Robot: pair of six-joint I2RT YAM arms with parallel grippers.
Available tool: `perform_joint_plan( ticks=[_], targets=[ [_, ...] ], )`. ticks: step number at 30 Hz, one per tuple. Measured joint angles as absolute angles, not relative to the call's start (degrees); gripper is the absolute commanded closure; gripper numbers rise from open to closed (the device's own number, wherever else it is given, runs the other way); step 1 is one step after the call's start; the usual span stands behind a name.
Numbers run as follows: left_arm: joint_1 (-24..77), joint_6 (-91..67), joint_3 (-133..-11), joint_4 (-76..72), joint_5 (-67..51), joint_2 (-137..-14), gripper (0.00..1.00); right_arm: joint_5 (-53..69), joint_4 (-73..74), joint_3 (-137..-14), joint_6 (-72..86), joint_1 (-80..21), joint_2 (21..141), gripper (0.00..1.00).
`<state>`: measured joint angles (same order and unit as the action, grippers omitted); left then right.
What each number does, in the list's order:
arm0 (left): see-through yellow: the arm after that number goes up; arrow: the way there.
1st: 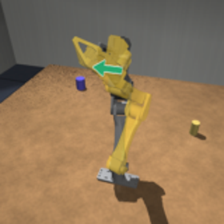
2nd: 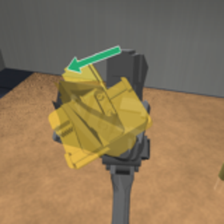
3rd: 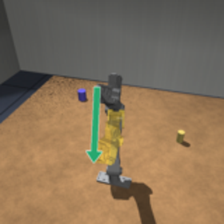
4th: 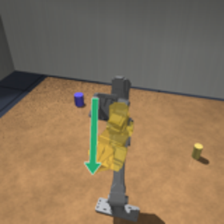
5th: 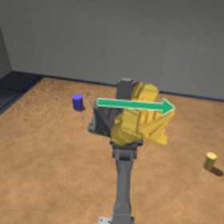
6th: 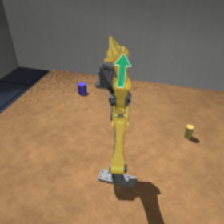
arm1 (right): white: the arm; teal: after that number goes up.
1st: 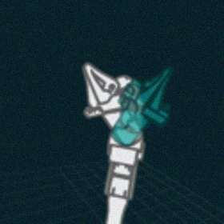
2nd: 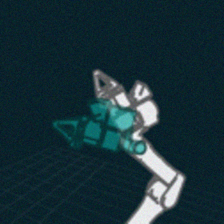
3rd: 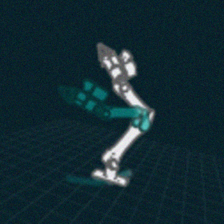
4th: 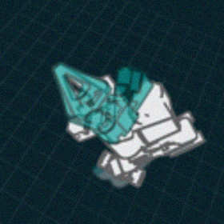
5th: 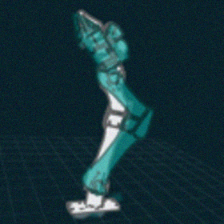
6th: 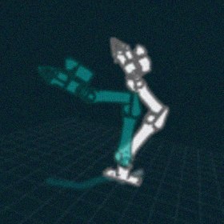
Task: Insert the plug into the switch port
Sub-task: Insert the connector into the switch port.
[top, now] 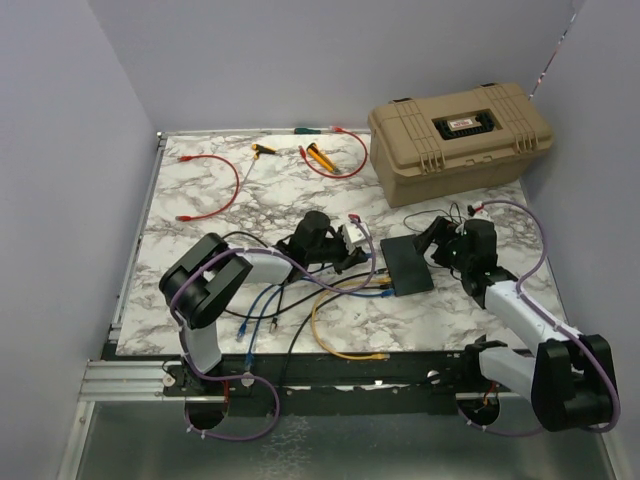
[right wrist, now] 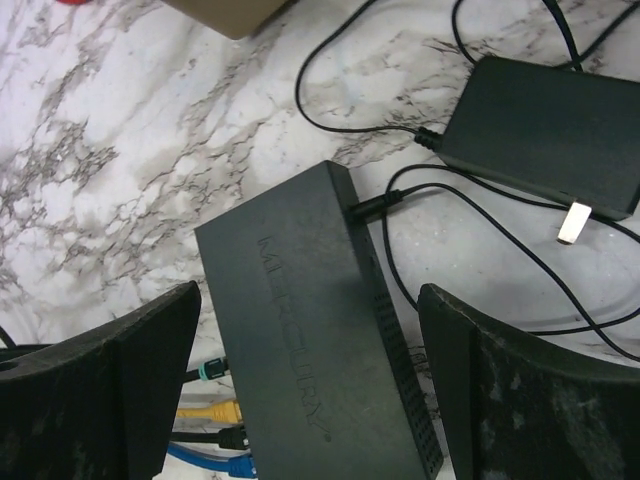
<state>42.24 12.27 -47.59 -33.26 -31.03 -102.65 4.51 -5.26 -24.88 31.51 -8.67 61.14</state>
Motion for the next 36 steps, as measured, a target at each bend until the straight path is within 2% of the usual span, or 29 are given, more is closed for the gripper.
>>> perform_joint_plan(
  ticks=[15,24,36],
  targets=[
    [44.1,14.9,-50.9,-30.2,-29.8,-107.4,1.0,13.8,-6.3,-25.1,32.5,-4.4,72.0,0.27],
    [45.9,15.5,-51.5,-28.8,-26.3,-107.9,1.0,18.2,-8.8,-25.2,32.2,-3.6,76.2,0.43],
    [46.3,15.9,-56.1,-21.8,-21.7,-111.2,1.0,22.6,-13.1,-25.2,32.8,-3.4,79.4,0.46]
  ],
)
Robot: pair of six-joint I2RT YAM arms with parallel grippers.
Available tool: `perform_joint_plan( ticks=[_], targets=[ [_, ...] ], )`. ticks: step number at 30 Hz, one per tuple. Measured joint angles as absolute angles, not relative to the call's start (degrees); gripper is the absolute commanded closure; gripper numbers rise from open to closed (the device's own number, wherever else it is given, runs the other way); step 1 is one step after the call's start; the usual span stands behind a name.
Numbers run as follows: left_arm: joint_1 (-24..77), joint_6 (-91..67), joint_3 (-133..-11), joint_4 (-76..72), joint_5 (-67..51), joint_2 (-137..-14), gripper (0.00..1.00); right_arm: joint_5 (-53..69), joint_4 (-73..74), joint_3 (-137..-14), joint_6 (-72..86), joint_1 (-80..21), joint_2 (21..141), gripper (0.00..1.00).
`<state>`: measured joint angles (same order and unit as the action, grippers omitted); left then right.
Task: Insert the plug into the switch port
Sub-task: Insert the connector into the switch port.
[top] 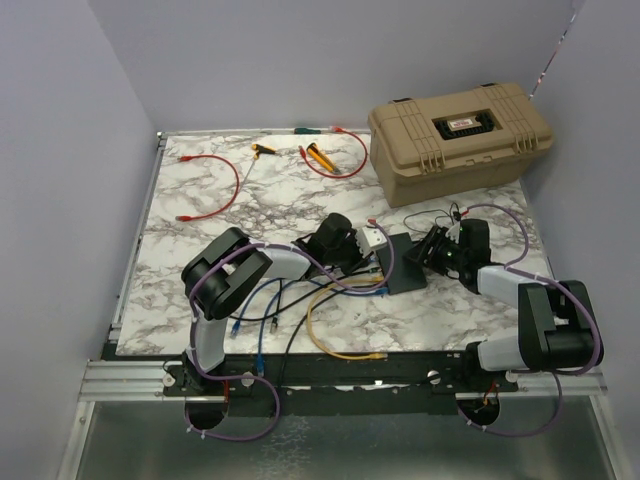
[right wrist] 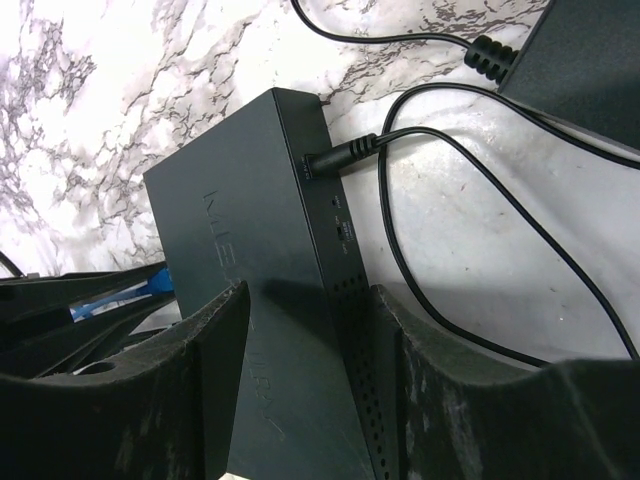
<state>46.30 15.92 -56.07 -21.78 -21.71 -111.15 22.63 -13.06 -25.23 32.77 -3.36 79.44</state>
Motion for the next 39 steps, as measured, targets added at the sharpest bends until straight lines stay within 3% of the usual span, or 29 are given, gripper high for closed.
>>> perform_joint_plan(
  ticks=[39],
  targets=[
    [47.0,12.6,-50.9,-29.5,-21.9,-109.5,1.0,24.1,-16.7,-24.6,33.6,-3.3,80.8,0.46]
  ],
)
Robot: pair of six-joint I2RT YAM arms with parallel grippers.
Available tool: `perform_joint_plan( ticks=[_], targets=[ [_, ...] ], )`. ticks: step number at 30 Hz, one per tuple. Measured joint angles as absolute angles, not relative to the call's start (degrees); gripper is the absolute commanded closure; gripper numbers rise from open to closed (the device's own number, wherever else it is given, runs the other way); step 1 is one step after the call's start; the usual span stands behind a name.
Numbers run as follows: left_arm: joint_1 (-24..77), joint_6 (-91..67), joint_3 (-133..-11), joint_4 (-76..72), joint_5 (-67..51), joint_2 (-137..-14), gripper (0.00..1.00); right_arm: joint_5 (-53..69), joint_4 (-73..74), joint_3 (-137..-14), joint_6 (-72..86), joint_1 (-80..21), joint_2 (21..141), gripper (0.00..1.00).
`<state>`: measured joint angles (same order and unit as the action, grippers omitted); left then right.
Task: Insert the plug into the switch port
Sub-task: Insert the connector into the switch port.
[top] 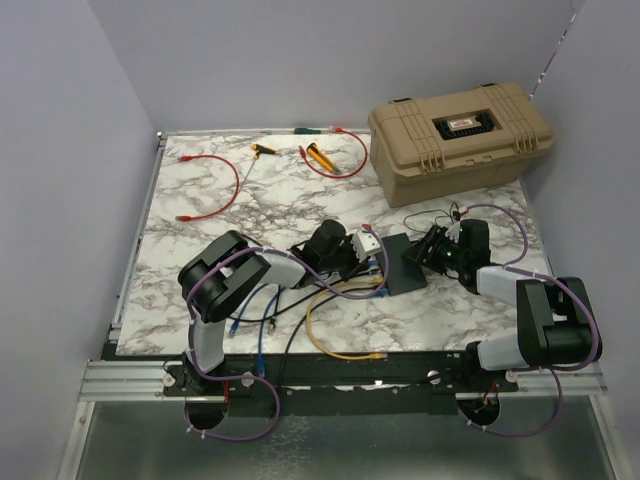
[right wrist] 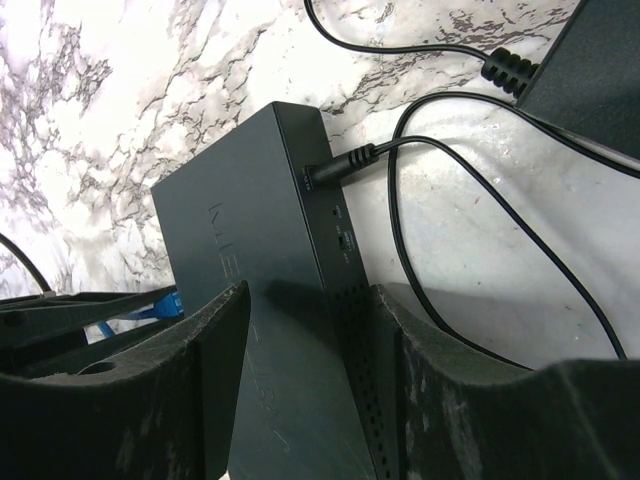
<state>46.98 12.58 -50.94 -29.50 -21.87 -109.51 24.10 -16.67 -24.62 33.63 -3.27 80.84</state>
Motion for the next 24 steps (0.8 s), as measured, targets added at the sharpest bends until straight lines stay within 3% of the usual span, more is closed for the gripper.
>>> perform_joint_plan(
  ticks=[13,24],
  targets=[
    [47.0,15.0,-49.7,-30.3,-26.2,-109.2,1.0,24.2,-17.8,-24.2,34.0,-3.2,81.0,0.46],
    [47.3,9.4,-52.3,-27.2,-20.8,-109.6,1.0,24.1,-18.7,-23.9,34.0,-3.0,81.0,0.46]
  ],
)
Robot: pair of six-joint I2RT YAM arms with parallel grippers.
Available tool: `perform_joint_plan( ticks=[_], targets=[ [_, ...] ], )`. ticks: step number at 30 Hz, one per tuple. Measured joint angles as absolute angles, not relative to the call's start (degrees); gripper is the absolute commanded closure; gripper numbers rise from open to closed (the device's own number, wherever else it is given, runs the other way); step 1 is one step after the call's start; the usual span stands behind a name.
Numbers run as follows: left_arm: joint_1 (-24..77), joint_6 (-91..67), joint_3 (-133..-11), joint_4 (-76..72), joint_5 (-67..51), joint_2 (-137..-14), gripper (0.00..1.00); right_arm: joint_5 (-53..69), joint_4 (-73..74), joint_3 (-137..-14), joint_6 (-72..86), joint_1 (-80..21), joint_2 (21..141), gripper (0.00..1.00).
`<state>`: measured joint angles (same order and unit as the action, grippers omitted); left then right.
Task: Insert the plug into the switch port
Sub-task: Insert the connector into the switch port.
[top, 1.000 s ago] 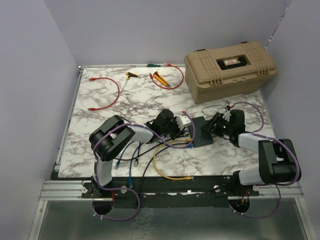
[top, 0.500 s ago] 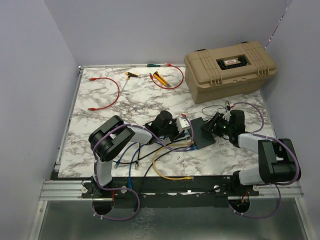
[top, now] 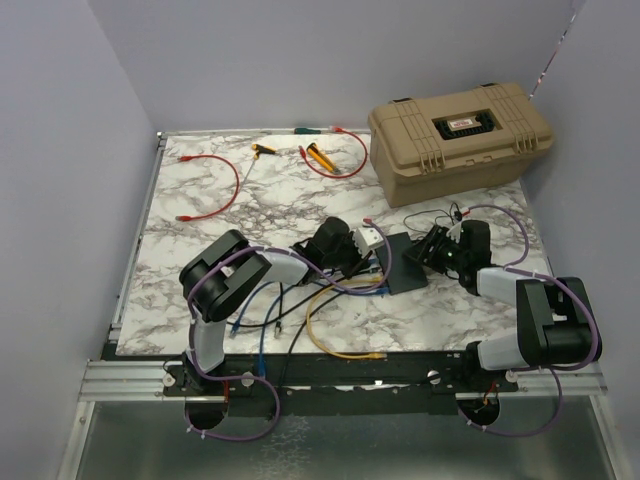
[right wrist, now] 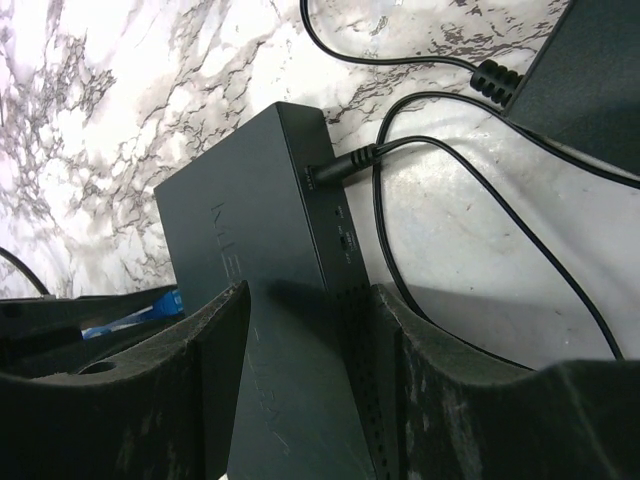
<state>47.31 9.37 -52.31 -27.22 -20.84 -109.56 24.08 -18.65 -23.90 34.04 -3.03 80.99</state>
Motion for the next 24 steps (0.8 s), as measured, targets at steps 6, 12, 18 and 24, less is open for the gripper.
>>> perform_joint_plan(
  ticks=[6,12,18,24],
  targets=[
    [46.9,8.2,-53.7,-27.0,-20.0,-110.0,1.0,24.3,-19.5,-23.4,34.6,-2.9,81.0,0.46],
    [46.6,9.9,-53.1,-27.4,-21.7,-110.0,1.0,24.1,-19.8,-23.2,35.2,-2.9,81.0,0.46],
    [46.6,11.7,-51.9,-28.7,-23.0,-109.9,1.0,24.0,-19.8,-22.9,36.0,-2.9,80.7,0.46],
    [46.6,11.1,-51.9,-28.6,-22.9,-109.9,1.0,24.2,-19.8,-22.9,36.1,-2.9,80.8,0.47]
  ],
)
